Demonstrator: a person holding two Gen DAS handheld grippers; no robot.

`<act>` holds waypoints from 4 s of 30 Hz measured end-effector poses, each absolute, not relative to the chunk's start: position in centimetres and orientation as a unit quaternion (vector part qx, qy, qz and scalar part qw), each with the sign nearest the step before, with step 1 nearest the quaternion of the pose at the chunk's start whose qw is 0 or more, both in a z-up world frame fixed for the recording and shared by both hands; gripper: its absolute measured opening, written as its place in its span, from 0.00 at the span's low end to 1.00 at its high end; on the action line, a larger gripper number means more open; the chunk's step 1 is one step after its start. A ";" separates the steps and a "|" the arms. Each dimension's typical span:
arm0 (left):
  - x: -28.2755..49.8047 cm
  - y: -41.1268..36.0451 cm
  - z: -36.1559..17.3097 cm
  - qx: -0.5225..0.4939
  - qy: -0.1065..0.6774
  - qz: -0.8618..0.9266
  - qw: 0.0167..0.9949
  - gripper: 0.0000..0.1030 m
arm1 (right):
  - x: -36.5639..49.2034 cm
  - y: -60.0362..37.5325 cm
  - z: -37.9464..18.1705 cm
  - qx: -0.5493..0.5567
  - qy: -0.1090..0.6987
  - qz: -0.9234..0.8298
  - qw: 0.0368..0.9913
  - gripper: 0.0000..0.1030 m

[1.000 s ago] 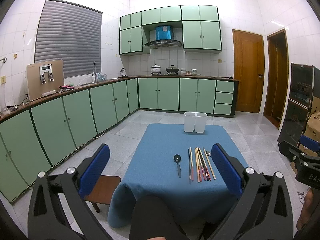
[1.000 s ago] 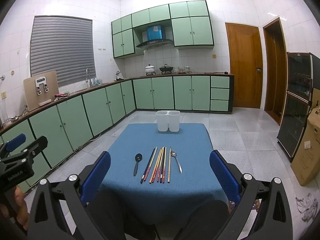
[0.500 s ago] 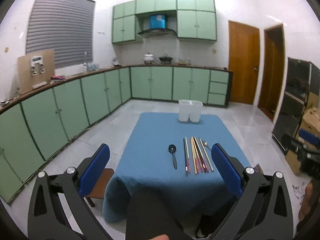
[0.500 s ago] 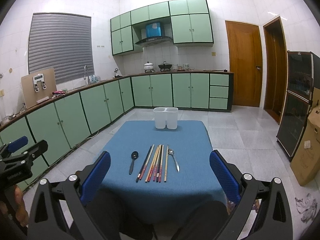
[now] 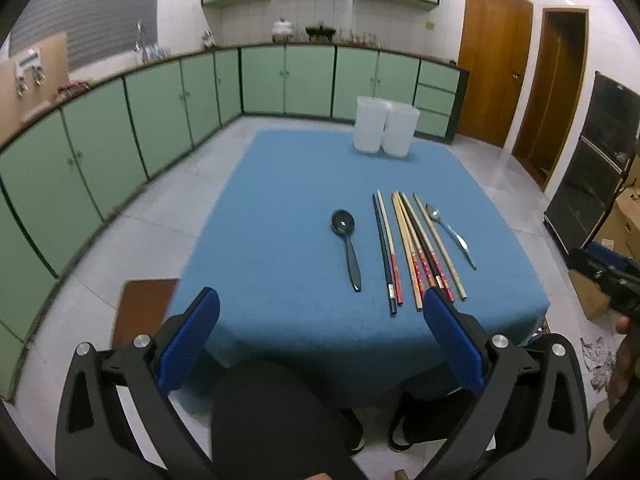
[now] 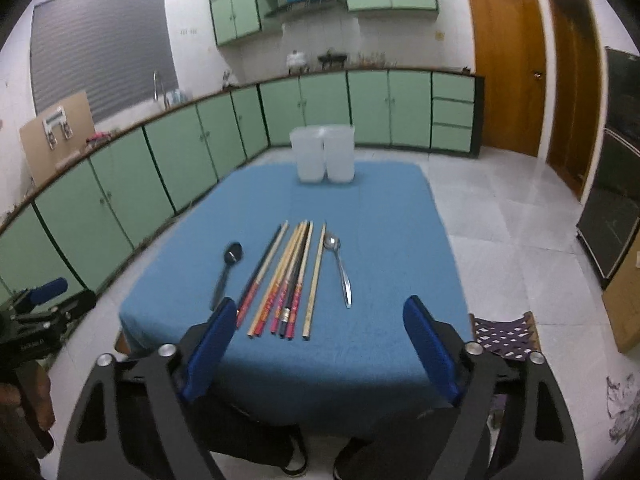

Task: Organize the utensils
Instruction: 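Move the left gripper to the black spoon and grasp its handle, then lift the black spoon with the left gripper toward the white holder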

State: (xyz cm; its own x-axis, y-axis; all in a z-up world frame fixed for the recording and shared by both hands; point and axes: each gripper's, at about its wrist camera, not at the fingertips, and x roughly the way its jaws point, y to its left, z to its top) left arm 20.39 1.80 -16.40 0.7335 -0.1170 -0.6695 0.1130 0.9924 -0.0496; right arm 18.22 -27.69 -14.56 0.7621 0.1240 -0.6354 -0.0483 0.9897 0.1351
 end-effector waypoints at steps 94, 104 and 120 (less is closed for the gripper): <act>43.0 -6.0 -9.7 0.029 0.340 -0.209 0.917 0.11 | 40.1 -30.0 -9.0 -0.008 0.361 0.135 0.923 0.07; 52.1 -9.4 -4.7 0.044 0.327 -0.214 0.920 0.11 | 47.8 -30.5 -3.7 0.003 0.348 0.136 0.928 0.06; 68.3 -14.2 -8.5 0.024 0.339 -0.197 0.920 0.11 | 60.1 -33.0 -4.7 0.028 0.348 0.134 0.927 0.03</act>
